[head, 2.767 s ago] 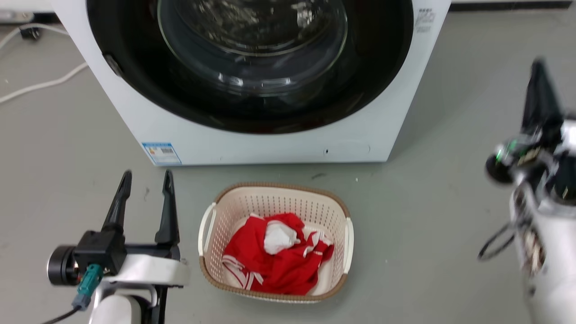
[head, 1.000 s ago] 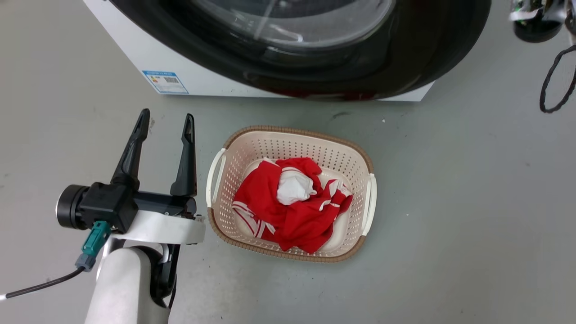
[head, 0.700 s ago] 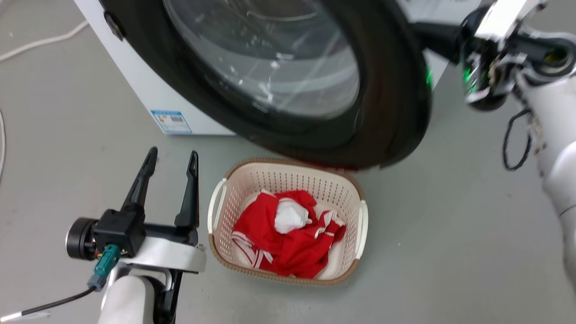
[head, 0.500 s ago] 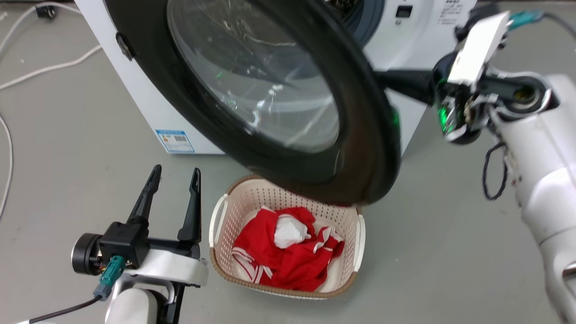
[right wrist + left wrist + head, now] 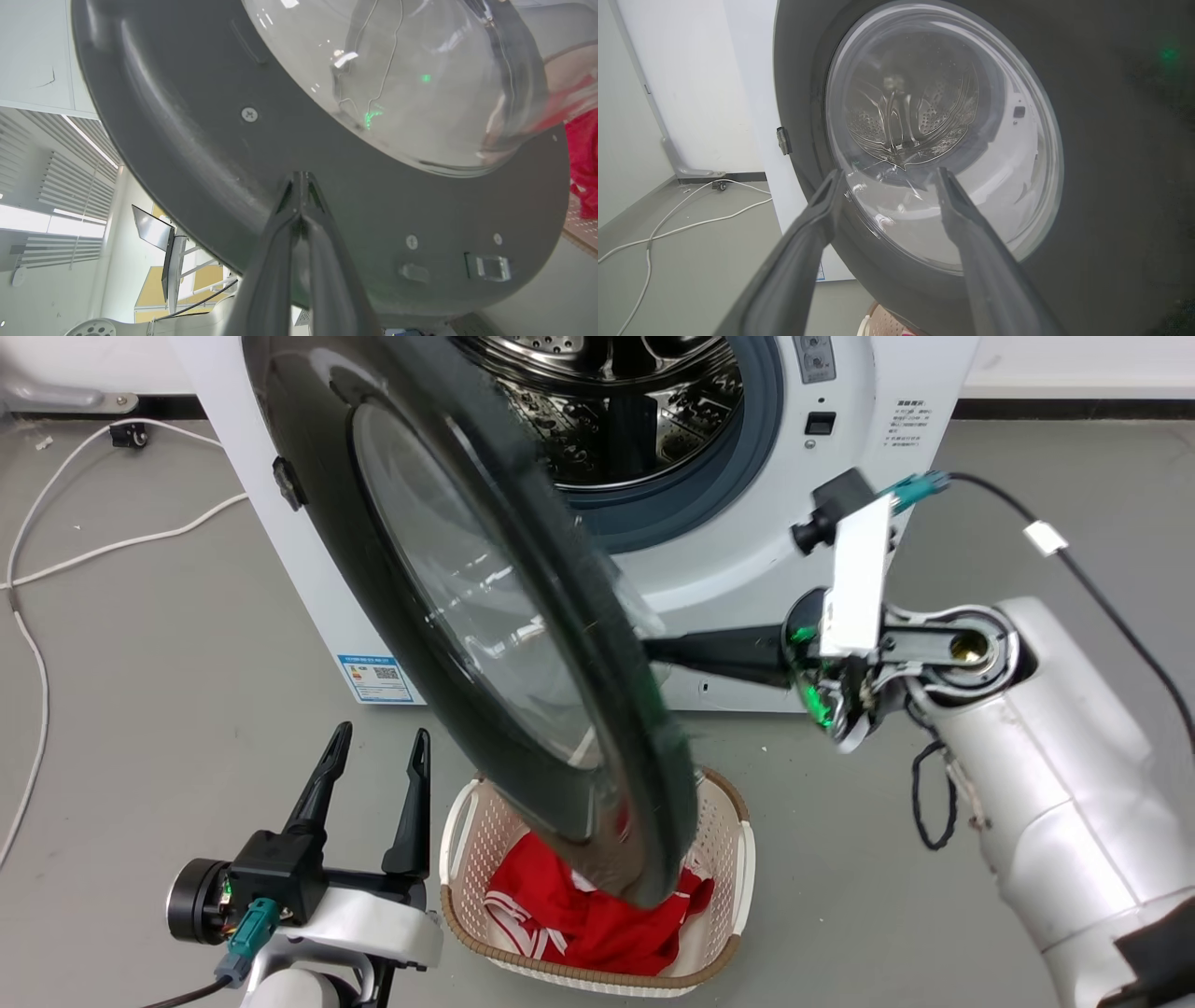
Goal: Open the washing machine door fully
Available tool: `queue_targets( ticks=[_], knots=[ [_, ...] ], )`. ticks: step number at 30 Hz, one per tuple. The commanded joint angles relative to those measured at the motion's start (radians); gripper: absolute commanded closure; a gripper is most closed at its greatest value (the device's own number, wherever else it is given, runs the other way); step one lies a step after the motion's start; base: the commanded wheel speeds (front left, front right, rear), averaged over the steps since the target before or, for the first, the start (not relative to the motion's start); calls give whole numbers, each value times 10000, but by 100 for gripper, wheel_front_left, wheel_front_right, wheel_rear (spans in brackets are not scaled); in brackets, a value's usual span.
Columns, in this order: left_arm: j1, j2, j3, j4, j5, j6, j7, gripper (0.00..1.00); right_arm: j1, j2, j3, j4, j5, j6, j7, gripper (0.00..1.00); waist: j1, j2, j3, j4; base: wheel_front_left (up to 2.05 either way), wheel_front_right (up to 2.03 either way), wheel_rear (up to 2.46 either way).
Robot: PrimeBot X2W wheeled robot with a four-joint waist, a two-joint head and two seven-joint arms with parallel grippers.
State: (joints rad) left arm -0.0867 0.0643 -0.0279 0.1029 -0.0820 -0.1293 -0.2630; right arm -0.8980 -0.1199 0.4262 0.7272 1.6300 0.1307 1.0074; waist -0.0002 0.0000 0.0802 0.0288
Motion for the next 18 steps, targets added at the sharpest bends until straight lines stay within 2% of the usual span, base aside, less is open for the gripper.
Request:
queue_targets(
  ticks=[1,10,13,15,16,18],
  knots=[
    [71,-13,-18,-7,53,-25,-23,0,273,150,88,-191,41,0,75,100,2,0,-21,7,0,0,0],
    [167,-60,-15,40,-64,-25,-23,0,1090,438,558,-1348,44,0,-280,100,2,0,-56,-44,0,0,0],
    [208,-68,15,39,-85,-23,-23,0,1321,455,517,-1840,-179,0,-885,100,2,0,-74,-85,0,0,0],
    [210,-78,15,32,-75,-23,-23,0,1578,405,245,-2133,-373,0,-1743,100,2,0,-92,-103,0,0,0],
    [201,-88,50,9,-70,5,-23,0,2008,267,-178,-2357,-948,0,-3328,100,2,0,-111,-157,0,0,0],
    [209,-94,92,1,-70,33,-23,0,2301,290,-584,-2411,-1098,0,-4277,100,2,0,-125,-204,0,0,0]
  ],
)
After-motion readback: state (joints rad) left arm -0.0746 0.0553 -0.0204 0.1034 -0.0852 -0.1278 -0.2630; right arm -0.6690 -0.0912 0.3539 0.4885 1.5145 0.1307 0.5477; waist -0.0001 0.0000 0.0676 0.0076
